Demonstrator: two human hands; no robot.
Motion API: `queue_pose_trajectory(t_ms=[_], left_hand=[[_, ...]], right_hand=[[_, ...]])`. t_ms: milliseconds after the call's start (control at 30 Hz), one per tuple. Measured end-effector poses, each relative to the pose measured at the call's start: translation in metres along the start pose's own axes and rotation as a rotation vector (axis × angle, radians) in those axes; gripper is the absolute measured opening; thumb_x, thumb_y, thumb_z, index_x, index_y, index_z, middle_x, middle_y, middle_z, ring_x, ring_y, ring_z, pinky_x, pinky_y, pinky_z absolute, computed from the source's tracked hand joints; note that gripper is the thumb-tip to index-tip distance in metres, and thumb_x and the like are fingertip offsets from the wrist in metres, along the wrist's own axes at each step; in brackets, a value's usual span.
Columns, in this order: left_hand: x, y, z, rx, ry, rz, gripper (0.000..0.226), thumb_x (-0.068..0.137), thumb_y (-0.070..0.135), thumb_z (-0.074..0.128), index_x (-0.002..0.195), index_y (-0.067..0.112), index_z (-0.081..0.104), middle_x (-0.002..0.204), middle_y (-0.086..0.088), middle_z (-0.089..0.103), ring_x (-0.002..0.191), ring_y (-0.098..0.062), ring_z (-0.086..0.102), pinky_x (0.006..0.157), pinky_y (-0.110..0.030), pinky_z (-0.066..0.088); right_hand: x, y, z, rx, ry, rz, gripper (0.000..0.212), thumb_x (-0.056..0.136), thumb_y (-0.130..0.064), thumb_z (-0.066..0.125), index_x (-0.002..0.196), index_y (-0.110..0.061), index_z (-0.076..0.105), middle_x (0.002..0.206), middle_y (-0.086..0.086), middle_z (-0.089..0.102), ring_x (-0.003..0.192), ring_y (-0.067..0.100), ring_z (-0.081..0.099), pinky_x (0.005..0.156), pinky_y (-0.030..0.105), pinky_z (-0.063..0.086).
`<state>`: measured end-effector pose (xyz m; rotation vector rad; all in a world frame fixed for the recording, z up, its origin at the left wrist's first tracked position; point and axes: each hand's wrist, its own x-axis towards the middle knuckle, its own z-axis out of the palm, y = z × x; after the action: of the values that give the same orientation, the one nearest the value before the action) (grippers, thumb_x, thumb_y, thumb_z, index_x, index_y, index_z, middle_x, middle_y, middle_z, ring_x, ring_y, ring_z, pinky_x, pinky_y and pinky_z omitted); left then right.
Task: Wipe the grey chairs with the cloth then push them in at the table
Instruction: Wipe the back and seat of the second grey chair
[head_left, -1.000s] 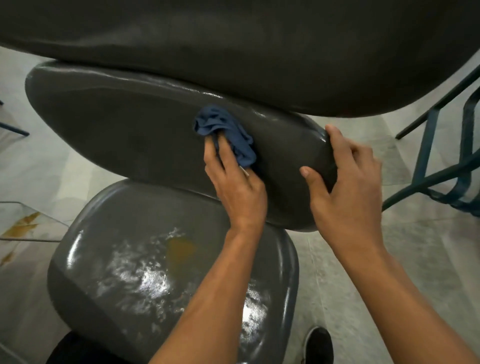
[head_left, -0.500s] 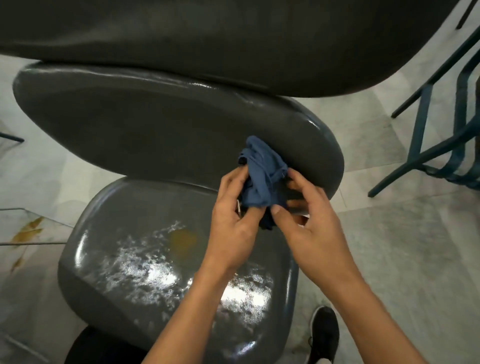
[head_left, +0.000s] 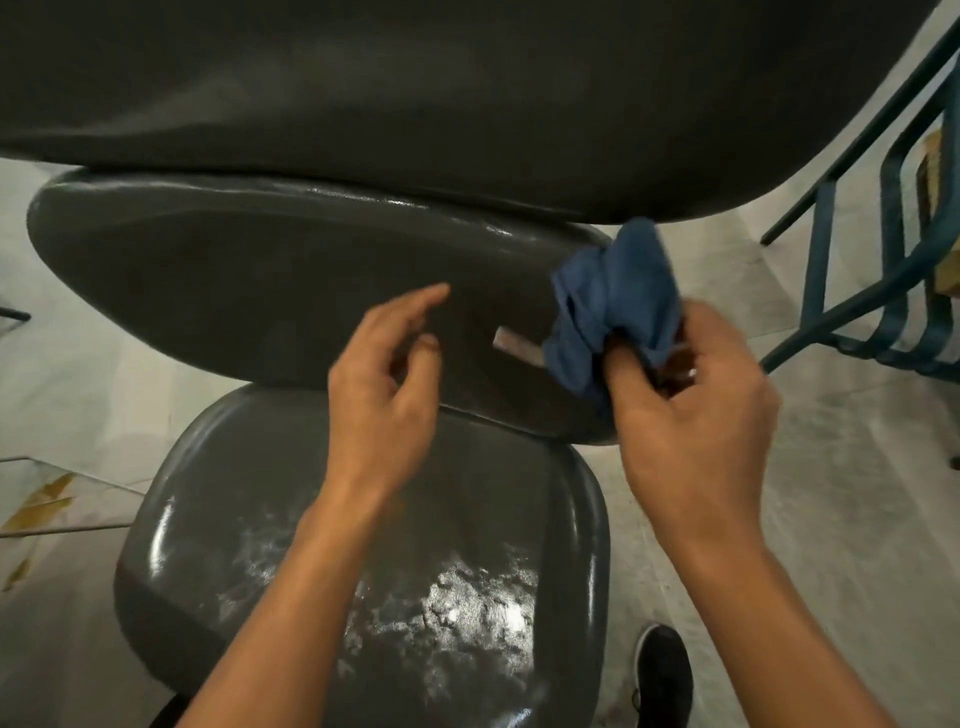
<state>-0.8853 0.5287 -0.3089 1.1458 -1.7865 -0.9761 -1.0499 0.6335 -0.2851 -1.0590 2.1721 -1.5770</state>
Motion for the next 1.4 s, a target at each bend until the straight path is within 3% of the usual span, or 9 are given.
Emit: queue_pose_trajectory(t_ms=[67, 233, 300, 500, 733, 933, 1100, 1233, 1400], left_hand=[[0.022, -0.009, -0.002, 0.126, 0.033, 0.111, 0.041, 0.095, 0.004, 0.054, 0.129, 0.020, 0.069, 0.124, 0.005, 0.064, 0.105, -0.003, 0.063, 0.091, -0.019, 0.051], [0.050, -0.019, -0.002, 0.244, 0.081, 0.216, 0.040, 0.092, 0.008, 0.053, 0.126, 0.019, 0.070, 0.119, 0.007, 0.060, 0.113, -0.020, 0.059, 0.095, -0.043, 0.053], [0.049, -0.021, -0.002, 0.269, 0.085, 0.238, 0.039, 0.092, 0.008, 0.053, 0.126, 0.019, 0.069, 0.119, 0.008, 0.058, 0.114, -0.019, 0.056, 0.096, -0.041, 0.052], [0.050, -0.026, -0.006, 0.296, 0.055, 0.251, 0.041, 0.094, 0.009, 0.055, 0.130, 0.025, 0.065, 0.120, 0.011, 0.049, 0.113, -0.020, 0.051, 0.092, -0.035, 0.051], [0.058, -0.033, -0.014, 0.332, 0.051, 0.272, 0.038, 0.094, 0.013, 0.053, 0.129, 0.022, 0.064, 0.122, 0.006, 0.049, 0.115, -0.020, 0.049, 0.093, -0.037, 0.050], [0.058, -0.033, -0.004, 0.340, 0.104, 0.275, 0.037, 0.091, 0.012, 0.053, 0.126, 0.020, 0.063, 0.121, 0.000, 0.049, 0.112, -0.022, 0.047, 0.089, -0.038, 0.049], [0.051, -0.038, 0.001, 0.320, 0.108, 0.253, 0.043, 0.090, 0.011, 0.054, 0.131, 0.021, 0.059, 0.127, -0.007, 0.049, 0.115, -0.023, 0.049, 0.089, -0.041, 0.051], [0.049, -0.039, 0.007, 0.300, 0.114, 0.248, 0.046, 0.088, 0.011, 0.055, 0.133, 0.020, 0.056, 0.129, -0.008, 0.046, 0.116, -0.024, 0.051, 0.092, -0.043, 0.051], [0.046, -0.032, 0.015, 0.257, 0.170, 0.221, 0.045, 0.087, 0.011, 0.054, 0.131, 0.017, 0.056, 0.126, 0.002, 0.040, 0.116, -0.022, 0.052, 0.092, -0.042, 0.052]], right_hand=[[0.012, -0.001, 0.006, -0.047, 0.161, -0.067, 0.019, 0.091, -0.020, 0.070, 0.107, -0.023, 0.061, 0.096, -0.009, 0.059, 0.082, 0.006, 0.059, 0.068, 0.025, 0.053], [0.025, 0.003, 0.036, -0.133, 0.340, -0.081, 0.031, 0.086, -0.014, 0.068, 0.116, -0.009, 0.064, 0.108, 0.003, 0.061, 0.090, 0.006, 0.056, 0.072, 0.018, 0.051], [0.016, 0.007, 0.043, -0.169, 0.328, -0.096, 0.032, 0.086, -0.011, 0.070, 0.117, -0.008, 0.064, 0.110, 0.004, 0.059, 0.090, 0.002, 0.052, 0.073, 0.012, 0.048], [-0.007, 0.020, 0.049, -0.195, 0.258, -0.118, 0.035, 0.083, -0.002, 0.070, 0.116, -0.013, 0.068, 0.110, -0.007, 0.053, 0.093, 0.003, 0.055, 0.076, 0.017, 0.051], [0.034, 0.005, 0.033, -0.273, 0.496, -0.180, 0.014, 0.083, -0.002, 0.056, 0.093, -0.002, 0.065, 0.089, 0.002, 0.051, 0.071, -0.002, 0.038, 0.068, 0.005, 0.032], [-0.006, 0.031, 0.052, -0.264, 0.350, -0.171, 0.024, 0.079, 0.007, 0.063, 0.099, -0.005, 0.065, 0.098, 0.004, 0.056, 0.082, 0.000, 0.047, 0.072, 0.006, 0.039], [-0.036, 0.073, 0.063, -0.284, 0.155, -0.082, 0.047, 0.066, 0.016, 0.060, 0.103, -0.010, 0.073, 0.100, 0.003, 0.060, 0.082, 0.006, 0.053, 0.068, 0.026, 0.047], [-0.023, 0.064, 0.039, -0.194, 0.268, -0.105, 0.050, 0.067, 0.020, 0.055, 0.103, -0.009, 0.074, 0.100, -0.001, 0.059, 0.086, -0.003, 0.053, 0.076, 0.009, 0.044], [0.001, 0.034, 0.012, -0.153, 0.441, -0.215, 0.030, 0.080, 0.010, 0.058, 0.105, -0.004, 0.068, 0.101, 0.003, 0.059, 0.090, -0.012, 0.048, 0.075, 0.007, 0.041]])
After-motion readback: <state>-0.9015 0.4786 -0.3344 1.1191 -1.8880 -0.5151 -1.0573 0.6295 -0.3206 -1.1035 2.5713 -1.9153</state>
